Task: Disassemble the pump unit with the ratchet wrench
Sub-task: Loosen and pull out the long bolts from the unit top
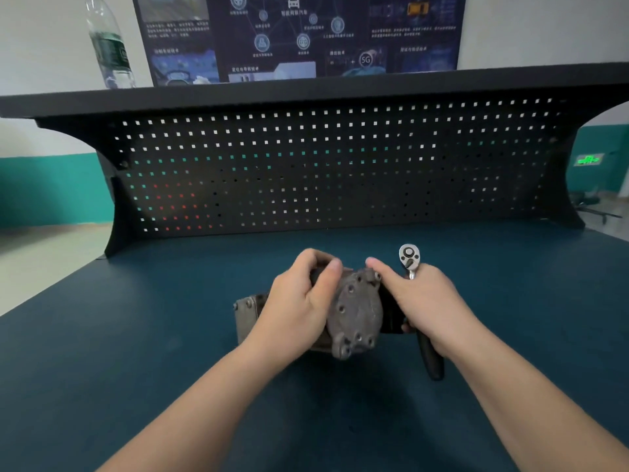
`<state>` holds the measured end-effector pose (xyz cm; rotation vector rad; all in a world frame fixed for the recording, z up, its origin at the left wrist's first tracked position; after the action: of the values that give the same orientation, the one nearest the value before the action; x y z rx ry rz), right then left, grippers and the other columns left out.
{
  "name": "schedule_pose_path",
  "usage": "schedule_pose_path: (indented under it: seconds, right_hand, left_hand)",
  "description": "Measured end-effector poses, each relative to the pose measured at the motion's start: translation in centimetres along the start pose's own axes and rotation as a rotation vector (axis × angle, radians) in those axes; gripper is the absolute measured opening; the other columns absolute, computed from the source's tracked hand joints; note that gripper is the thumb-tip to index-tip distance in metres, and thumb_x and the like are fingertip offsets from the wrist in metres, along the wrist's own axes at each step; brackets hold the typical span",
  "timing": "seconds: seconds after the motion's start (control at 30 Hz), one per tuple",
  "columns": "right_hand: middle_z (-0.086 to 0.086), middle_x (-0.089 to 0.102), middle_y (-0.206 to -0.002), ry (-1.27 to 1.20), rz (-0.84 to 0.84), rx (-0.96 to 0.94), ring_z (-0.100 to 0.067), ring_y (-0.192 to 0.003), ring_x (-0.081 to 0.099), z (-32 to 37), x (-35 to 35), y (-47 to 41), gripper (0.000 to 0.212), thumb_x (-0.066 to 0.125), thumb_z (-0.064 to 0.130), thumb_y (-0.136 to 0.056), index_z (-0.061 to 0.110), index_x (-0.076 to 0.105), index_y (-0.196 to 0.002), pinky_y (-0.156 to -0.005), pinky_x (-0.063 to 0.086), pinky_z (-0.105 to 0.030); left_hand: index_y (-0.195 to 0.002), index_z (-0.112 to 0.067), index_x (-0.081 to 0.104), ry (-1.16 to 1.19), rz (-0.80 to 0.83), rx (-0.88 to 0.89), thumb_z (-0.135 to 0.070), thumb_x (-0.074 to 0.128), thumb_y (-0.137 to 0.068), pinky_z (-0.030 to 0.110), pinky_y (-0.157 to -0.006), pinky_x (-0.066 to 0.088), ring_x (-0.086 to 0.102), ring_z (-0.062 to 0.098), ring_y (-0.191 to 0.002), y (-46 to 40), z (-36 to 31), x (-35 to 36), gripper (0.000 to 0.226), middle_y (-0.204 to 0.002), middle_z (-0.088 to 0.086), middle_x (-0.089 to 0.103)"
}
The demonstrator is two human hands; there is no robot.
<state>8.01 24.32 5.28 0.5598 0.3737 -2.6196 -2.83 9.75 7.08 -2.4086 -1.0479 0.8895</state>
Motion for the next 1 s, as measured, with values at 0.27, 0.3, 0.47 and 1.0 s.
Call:
schedule_pose_path:
  seconds: [0.27, 0.3, 0.47, 1.0]
  right_hand:
    - [0.008, 0.046, -0.040, 0.278, -0.031, -0.203, -0.006, -0.033, 0.042, 6.8, -3.1, 2.9, 0.048, 0.061, 0.063, -0.071, 0.019, 0.044, -0.066, -0.030, 0.028, -0.017]
    - [0.009, 0.047, -0.041, 0.280, -0.024, -0.238, -0.005, -0.034, 0.042, 7.6, -3.1, 3.0, 0.045, 0.063, 0.059, -0.072, 0.018, 0.046, -0.068, -0.029, 0.028, -0.015]
    - [0.010, 0.049, -0.042, 0.265, 0.094, -0.342, -0.003, -0.031, 0.043, 10.2, -1.0, 2.2, 0.031, 0.067, 0.039, -0.076, 0.012, 0.053, -0.072, -0.030, 0.031, -0.013]
    - [0.004, 0.048, -0.052, 0.326, 0.100, -0.398, -0.013, -0.046, 0.051, 10.3, 4.2, -1.6, 0.040, 0.064, 0.038, -0.088, 0.014, 0.042, -0.064, -0.036, 0.033, -0.017]
  left_hand:
    - [-0.071, -0.012, 0.075, 0.548, 0.030, -0.409, -0.030, 0.049, -0.097, 0.023, -0.058, 0.053, 0.070, 0.017, -0.069, -3.1, -1.6, -4.4, 0.041, -0.077, 0.009, 0.074]
    - [-0.069, -0.011, 0.076, 0.616, 0.025, -0.475, -0.031, 0.051, -0.096, 0.022, -0.054, 0.053, 0.071, 0.018, -0.066, -3.2, -1.4, -4.9, 0.041, -0.075, 0.009, 0.074]
    - [-0.080, -0.010, 0.069, 0.748, -0.108, -0.609, -0.031, 0.053, -0.094, 0.024, -0.048, 0.053, 0.069, 0.016, -0.057, -3.6, 0.3, -6.3, 0.030, -0.070, 0.005, 0.073]
    - [-0.102, -0.010, 0.069, 0.843, -0.312, -0.710, -0.028, 0.047, -0.093, 0.030, -0.060, 0.058, 0.071, 0.020, -0.078, -4.3, 4.0, -7.3, 0.030, -0.091, 0.007, 0.076]
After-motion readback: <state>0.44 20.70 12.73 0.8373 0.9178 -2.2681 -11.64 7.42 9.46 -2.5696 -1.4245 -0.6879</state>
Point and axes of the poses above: each hand's wrist, its own y-axis away from the middle knuckle, its own x-axis out of the palm, z = x × y, the point moved 3 cm from there along -y, towards the middle knuckle
